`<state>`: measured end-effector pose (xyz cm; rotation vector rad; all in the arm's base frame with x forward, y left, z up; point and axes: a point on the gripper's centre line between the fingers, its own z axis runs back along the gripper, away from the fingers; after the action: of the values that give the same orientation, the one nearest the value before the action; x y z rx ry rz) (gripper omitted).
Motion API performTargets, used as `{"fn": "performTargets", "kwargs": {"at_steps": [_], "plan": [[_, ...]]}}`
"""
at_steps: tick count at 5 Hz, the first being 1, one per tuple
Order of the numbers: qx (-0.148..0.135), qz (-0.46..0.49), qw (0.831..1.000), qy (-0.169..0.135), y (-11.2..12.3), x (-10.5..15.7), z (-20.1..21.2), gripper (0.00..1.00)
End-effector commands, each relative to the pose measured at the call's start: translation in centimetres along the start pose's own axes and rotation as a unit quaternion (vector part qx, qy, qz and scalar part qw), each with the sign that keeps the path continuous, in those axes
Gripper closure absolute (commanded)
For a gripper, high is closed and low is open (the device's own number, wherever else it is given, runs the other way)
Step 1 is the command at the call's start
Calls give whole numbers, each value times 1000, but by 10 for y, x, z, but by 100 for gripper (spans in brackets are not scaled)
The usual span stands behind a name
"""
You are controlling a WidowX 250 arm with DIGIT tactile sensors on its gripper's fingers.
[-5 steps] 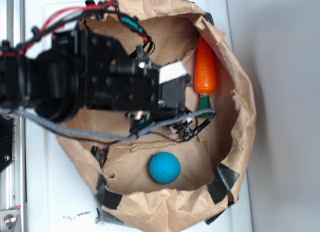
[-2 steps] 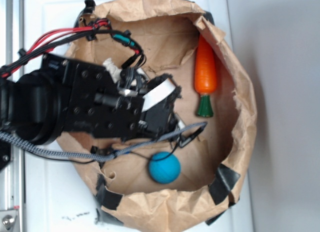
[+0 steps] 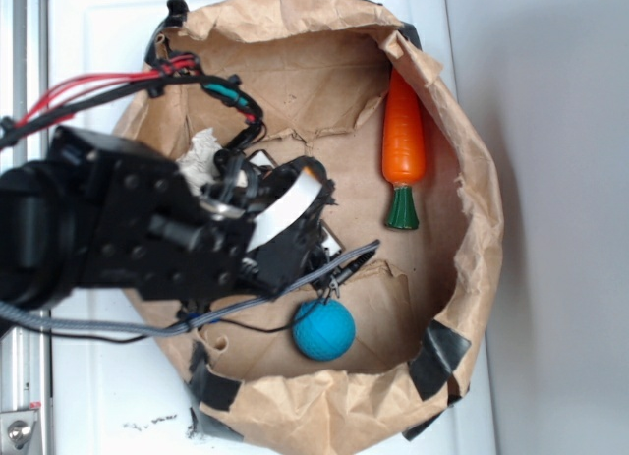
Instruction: Grab the plastic pickle.
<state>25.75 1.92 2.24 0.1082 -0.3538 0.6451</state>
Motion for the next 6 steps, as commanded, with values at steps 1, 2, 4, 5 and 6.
{"fn": "performTargets", "kwargs": {"at_steps": [1, 2, 4, 5, 6], "plan": [[-12, 26, 998, -60, -4, 12, 16, 100], [-30, 35, 998, -47, -4, 21, 33, 100], [-78, 47, 996, 16, -2, 53, 100, 100], [-92, 18, 995, 39, 6, 68, 131, 100], [-111, -3, 991, 69, 19, 79, 152, 100]]}}
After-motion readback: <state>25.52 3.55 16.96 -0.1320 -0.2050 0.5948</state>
